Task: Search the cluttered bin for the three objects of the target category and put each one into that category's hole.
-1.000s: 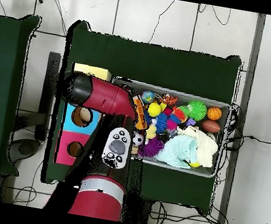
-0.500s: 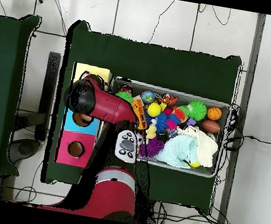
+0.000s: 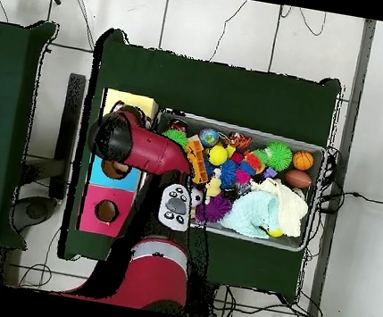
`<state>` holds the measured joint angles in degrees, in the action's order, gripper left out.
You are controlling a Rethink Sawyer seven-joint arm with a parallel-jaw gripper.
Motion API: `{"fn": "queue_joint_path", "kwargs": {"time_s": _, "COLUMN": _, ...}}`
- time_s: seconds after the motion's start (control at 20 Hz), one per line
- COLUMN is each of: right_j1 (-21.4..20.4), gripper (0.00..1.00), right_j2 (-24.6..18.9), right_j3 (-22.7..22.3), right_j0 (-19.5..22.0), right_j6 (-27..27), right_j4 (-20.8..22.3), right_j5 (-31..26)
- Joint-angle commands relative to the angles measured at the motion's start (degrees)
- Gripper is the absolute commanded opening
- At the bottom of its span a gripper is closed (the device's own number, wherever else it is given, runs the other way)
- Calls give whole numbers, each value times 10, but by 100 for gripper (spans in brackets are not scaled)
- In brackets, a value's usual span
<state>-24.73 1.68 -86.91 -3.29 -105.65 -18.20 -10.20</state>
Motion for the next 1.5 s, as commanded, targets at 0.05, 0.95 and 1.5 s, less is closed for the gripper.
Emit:
{"fn": "queue_joint_path", "kwargs": {"time_s": 0.05, "right_j1": 45, "gripper": 0, "right_j2": 27, "right_j3": -6, "right_j0": -29, "right_j6": -96, "right_j4": 1, "right_j5": -131}}
{"fn": "queue_joint_path", "kwargs": {"time_s": 0.95, "right_j1": -85, "gripper": 0, "right_j2": 140, "right_j3": 32, "right_j0": -79, "right_j6": -82, "right_j4": 33, "right_j5": -356}}
{"fn": "queue_joint_path", "kwargs": {"time_s": 1.5, "right_j1": -84, "gripper": 0, "right_j2": 111, "right_j3": 9, "right_j0": -39, "right_j6": -32, "right_j4": 44, "right_j5": -282}}
